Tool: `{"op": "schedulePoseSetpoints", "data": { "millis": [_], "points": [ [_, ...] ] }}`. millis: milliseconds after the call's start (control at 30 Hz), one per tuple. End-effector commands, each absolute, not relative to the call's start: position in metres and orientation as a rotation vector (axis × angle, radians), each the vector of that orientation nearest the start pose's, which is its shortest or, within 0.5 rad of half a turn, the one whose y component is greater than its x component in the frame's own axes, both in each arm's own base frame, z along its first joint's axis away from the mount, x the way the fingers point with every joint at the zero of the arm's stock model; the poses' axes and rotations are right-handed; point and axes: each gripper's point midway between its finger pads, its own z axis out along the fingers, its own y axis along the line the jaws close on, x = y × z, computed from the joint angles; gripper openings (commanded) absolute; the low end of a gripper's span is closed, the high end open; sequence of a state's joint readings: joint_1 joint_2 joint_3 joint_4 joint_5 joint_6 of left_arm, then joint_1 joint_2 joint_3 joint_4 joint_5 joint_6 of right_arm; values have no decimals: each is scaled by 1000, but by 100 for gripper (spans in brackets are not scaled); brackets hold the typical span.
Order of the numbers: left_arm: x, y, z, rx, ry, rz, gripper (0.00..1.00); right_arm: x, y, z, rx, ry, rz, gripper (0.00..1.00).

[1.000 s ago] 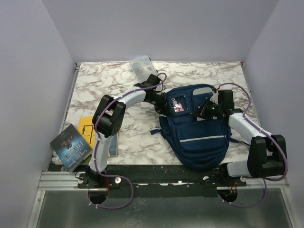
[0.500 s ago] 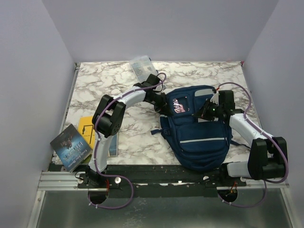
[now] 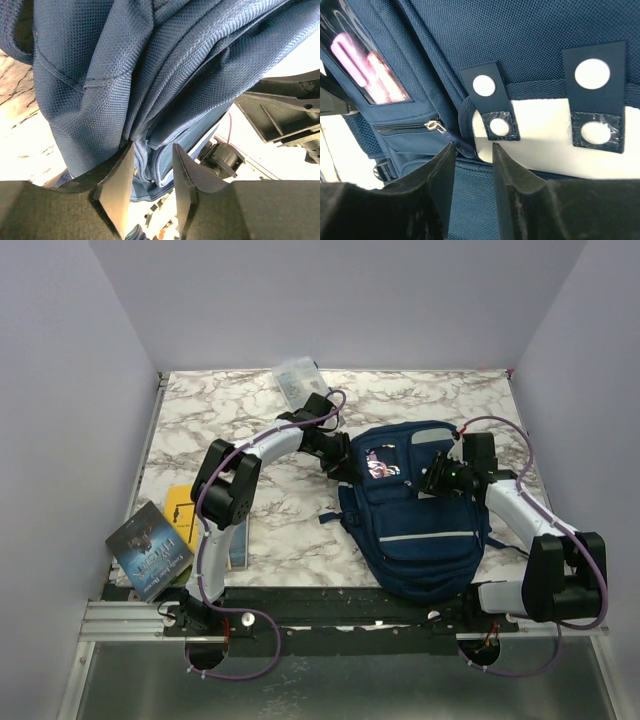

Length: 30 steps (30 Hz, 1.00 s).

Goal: Pack the student bag
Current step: Zip the student bag at the center of the board, then adjust the student bag at the center of the board.

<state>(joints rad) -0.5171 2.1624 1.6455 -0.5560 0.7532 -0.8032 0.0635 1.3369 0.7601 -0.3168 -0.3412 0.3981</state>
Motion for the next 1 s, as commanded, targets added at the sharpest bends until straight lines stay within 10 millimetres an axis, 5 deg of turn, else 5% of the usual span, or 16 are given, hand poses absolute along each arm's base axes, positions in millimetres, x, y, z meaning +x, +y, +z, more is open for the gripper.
{"op": "schedulePoseSetpoints", "data": {
  "millis": [0,433,667,833,967],
  "points": [
    [350,-350,106,-100,2858,-1296,41,307,83,87,265,2476,537,41],
    [346,-354,94,-120,2897,-1329,50,292,115,99,237,2477,577,53],
    [349,-360,89,-91,2899,-1384,54,253,164,97,118,2531,590,59],
    [354,-356,101,-51,2849,-1338,67,217,193,80,48,2562,642,65],
    [359,-349,135,6,2768,-1294,74,213,216,58,87,2568,774,67]
  ]
}}
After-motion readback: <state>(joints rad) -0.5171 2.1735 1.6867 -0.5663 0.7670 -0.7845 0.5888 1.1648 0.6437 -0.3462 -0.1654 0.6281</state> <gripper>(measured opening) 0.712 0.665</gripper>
